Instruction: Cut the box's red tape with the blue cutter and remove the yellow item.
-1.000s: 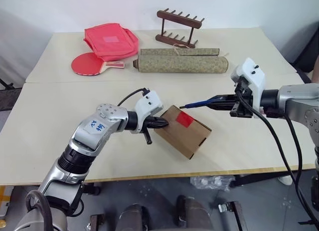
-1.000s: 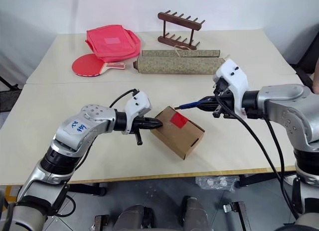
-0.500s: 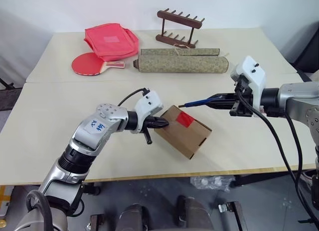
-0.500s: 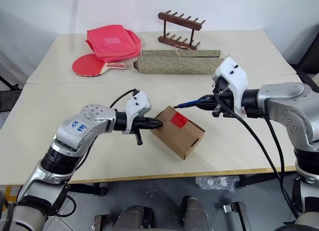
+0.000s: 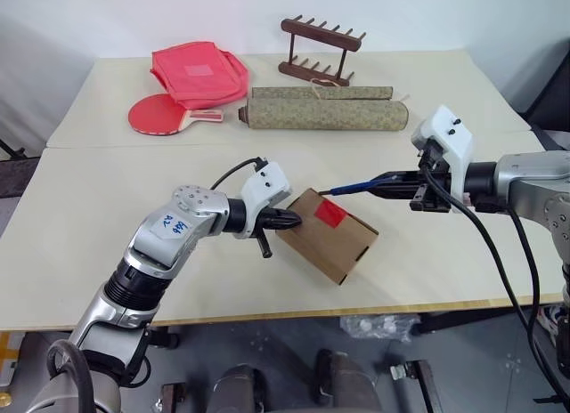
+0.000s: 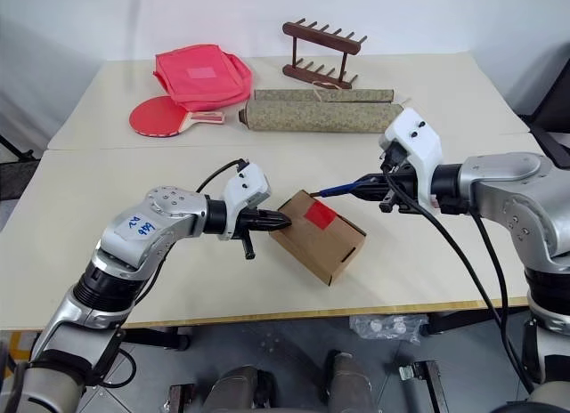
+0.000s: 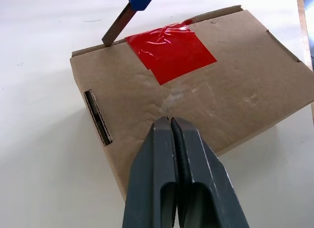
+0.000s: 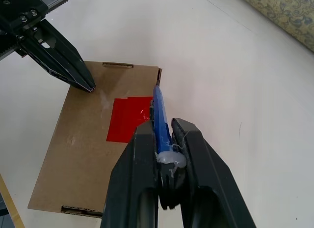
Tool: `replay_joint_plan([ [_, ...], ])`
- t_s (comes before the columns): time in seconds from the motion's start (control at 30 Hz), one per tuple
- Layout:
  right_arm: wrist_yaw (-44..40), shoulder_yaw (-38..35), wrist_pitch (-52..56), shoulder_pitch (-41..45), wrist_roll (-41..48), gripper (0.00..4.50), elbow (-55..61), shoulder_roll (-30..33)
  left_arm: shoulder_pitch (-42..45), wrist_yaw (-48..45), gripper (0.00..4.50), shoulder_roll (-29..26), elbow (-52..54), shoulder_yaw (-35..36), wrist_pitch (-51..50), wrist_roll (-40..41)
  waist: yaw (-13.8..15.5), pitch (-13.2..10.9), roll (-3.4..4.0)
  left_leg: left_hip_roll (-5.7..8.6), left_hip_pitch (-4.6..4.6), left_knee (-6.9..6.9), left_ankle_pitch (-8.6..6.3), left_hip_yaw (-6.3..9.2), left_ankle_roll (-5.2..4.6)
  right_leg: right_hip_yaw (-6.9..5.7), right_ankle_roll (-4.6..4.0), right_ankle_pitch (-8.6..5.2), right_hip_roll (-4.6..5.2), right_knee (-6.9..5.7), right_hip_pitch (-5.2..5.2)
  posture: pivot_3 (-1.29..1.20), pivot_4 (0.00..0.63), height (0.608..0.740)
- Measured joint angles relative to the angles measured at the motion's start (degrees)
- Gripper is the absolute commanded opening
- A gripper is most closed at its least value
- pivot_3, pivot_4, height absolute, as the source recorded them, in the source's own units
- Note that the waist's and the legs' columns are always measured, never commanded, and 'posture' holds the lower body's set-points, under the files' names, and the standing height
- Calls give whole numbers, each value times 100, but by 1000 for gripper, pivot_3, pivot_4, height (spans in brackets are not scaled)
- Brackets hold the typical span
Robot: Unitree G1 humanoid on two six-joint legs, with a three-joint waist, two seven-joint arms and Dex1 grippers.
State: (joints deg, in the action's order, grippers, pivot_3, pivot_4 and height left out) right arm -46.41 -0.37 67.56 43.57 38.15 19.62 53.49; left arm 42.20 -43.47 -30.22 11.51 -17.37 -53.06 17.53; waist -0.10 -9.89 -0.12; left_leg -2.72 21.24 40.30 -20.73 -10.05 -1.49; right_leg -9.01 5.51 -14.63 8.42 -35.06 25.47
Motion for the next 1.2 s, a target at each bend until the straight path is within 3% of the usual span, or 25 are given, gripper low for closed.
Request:
replay_joint_plan([
  [0.53,-114,26,-6,-80,-47,162,22,158,1,0,61,4,-2,-1,4,0,2,0,0,0,0,0,0,0,0,0,0,0,1,0,0,0,150,740],
  [1.2,-272,733,1017,837,-27,162,-66,433,-71,126,61,38,113,-7,-28,0,4,2,-2,0,-2,1,0,3,-1,0,0,0,5,-2,-2,0,150,740],
])
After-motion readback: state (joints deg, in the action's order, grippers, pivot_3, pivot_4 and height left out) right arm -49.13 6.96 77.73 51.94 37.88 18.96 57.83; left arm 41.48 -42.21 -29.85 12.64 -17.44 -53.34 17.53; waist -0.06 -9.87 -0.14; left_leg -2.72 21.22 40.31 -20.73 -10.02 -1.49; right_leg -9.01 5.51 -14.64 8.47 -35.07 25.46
